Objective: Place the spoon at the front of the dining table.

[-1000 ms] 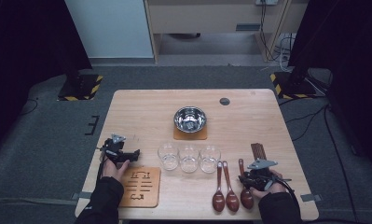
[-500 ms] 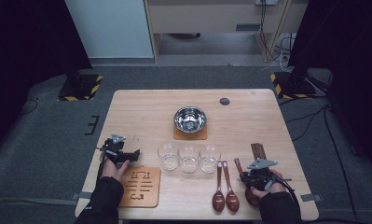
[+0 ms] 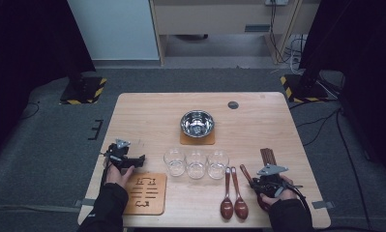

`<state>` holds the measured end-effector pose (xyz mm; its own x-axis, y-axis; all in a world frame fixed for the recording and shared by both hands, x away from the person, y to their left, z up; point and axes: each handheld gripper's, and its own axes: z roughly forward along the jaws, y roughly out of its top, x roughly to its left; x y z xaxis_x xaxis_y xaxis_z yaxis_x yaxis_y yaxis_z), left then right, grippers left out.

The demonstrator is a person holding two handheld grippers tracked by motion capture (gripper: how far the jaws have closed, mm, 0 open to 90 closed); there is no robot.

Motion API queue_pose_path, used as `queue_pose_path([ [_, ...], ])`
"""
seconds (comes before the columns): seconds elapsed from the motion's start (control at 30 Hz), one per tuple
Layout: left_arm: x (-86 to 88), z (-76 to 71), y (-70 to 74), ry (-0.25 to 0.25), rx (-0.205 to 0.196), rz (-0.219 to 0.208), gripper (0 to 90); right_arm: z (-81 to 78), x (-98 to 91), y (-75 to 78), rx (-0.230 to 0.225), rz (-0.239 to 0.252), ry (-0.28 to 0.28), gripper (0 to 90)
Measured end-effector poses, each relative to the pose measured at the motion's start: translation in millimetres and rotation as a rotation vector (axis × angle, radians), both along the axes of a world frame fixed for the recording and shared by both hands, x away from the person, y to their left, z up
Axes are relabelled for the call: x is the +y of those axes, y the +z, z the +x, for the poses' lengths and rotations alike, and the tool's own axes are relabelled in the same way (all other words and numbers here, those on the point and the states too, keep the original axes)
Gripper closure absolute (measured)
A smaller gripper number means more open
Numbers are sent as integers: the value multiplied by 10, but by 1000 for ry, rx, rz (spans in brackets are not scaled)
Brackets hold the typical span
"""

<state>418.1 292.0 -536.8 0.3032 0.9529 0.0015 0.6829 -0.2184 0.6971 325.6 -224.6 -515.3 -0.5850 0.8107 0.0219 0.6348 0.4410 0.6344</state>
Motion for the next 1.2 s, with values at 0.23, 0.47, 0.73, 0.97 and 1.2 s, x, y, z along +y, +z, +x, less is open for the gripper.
queue_pose_path([
  [0.23, 0, 0, 0, 0, 0, 0, 0, -69, -37, 5, 5, 22, -29, 725],
  [0.47, 1, 0, 0, -1, 1, 1, 0, -96, -35, -9, 13, 8, -45, 747],
  [0.73, 0, 0, 0, 0, 0, 0, 0, -114, -15, -15, 14, -2, -65, 785],
  [0.97, 0, 0, 0, 0, 0, 0, 0, -120, 1, -12, 13, -11, -76, 819],
  [1.2, 1, 0, 1, -1, 1, 1, 0, -117, 4, -6, 13, -12, -78, 822],
])
